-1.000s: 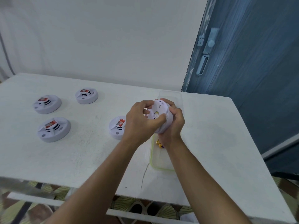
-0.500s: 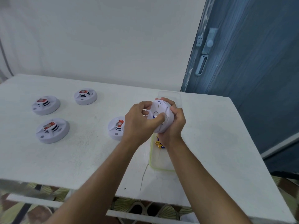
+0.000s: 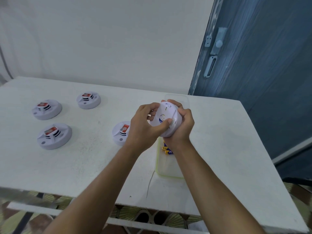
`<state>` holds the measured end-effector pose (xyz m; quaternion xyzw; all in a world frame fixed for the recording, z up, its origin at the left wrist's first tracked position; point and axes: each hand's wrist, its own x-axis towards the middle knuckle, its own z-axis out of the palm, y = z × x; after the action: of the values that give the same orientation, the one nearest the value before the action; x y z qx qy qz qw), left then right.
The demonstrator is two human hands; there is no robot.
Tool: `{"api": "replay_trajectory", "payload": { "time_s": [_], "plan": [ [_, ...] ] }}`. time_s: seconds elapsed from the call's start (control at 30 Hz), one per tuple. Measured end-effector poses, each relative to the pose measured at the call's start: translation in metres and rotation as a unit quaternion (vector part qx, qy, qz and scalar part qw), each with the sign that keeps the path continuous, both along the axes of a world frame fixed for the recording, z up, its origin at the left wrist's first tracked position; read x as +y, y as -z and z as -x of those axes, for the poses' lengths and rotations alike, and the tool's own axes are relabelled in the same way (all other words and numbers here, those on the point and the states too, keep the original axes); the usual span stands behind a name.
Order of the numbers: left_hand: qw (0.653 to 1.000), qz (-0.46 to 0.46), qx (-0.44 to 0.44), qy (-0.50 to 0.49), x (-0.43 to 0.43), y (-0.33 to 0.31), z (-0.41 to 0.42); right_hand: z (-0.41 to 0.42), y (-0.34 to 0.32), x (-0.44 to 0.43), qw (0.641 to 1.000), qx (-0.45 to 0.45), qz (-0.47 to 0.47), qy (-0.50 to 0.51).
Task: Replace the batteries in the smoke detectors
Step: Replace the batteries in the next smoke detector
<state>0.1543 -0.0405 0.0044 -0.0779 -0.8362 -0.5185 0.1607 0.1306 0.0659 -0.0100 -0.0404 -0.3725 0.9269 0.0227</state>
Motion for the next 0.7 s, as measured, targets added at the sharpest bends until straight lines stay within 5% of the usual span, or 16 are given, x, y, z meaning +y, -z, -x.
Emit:
{"api": "replay_trajectory", "payload": {
  "time_s": [0.33,0.7],
  "plan": [
    [1.000,0.012,0.017,0.020,-0.003,0.006,0.005,-0.002,0.001,0.003,1.000,-0.015,0.016,-0.020],
    [0.992,-0.035,-0.110,0.050,-0.023,-0.011,0.011,0.007,-0.006,0.012,0.997,-0.050,0.057,-0.001]
  ]
}}
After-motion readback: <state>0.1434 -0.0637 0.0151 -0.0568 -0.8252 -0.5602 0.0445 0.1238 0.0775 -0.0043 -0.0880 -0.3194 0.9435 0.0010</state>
